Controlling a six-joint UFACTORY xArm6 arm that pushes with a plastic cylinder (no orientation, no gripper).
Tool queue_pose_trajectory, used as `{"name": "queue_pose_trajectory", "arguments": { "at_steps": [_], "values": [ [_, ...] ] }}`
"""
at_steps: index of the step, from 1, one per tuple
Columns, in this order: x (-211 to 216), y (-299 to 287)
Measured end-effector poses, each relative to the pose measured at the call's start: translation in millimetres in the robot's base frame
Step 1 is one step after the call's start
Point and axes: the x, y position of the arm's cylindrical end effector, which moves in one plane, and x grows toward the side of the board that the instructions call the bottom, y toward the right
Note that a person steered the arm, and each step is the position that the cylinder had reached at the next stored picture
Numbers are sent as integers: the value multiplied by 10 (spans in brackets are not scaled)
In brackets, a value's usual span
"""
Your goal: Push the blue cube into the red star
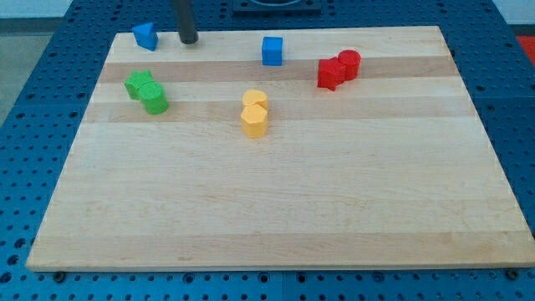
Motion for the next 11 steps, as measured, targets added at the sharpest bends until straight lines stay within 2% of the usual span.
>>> {"name": "queue_pose_trajectory", "arguments": {
  "at_steps": [1,4,6,7,9,10,11],
  "values": [
    [3,458],
    [703,1377],
    [186,901],
    [178,1195],
    [781,1727],
    [947,1921],
    [1173,1789]
  ]
}}
